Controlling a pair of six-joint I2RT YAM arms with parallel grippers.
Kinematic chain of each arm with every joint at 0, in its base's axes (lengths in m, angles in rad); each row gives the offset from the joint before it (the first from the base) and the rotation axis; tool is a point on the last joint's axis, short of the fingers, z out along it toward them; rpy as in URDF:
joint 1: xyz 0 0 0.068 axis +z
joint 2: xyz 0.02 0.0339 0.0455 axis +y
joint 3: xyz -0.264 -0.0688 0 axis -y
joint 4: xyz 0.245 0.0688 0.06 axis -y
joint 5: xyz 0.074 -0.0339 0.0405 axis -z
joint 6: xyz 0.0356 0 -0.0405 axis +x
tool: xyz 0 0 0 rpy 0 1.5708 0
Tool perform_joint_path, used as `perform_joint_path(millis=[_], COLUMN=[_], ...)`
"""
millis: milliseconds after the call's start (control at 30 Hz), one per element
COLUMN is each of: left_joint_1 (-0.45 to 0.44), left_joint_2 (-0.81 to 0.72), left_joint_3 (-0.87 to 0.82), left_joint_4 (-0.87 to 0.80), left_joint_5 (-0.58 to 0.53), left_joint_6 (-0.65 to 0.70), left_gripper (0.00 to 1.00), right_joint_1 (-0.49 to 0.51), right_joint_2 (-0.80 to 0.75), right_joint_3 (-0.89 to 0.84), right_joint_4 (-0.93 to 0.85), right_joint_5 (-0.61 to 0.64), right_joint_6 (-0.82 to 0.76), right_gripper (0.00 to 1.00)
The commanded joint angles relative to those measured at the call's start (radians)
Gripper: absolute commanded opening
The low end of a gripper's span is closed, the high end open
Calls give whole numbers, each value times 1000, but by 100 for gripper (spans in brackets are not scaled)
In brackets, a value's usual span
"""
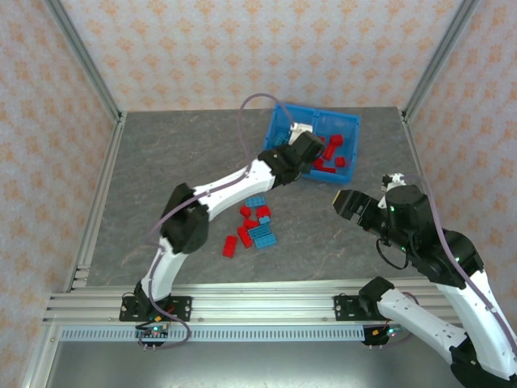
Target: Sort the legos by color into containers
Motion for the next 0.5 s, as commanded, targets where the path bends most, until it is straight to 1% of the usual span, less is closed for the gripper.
perform_joint_path(millis=[0, 100, 200, 333, 467], left_joint_1=[53, 80, 88, 89, 89], left_joint_2=[141, 280, 356, 324, 239], left_joint_3=[212, 405, 538, 526, 480], left_joint_4=[-58, -102, -145, -112, -119], left_joint_5=[-30, 6, -6, 27, 73], left_joint_6=[78, 87, 87, 88, 66], left_gripper=[35, 38, 49, 57, 66], right_joint_1=[4, 5, 4, 5, 4], right_joint_2=[-8, -8, -8, 7, 44], right_joint_3=[29, 35, 35, 34, 44], right_joint_4=[-39, -47, -47, -33, -23], right_joint_5=[39, 39, 36, 42, 36], right_joint_6=[12, 8, 7, -5, -16], right_gripper=[92, 92, 92, 92, 92])
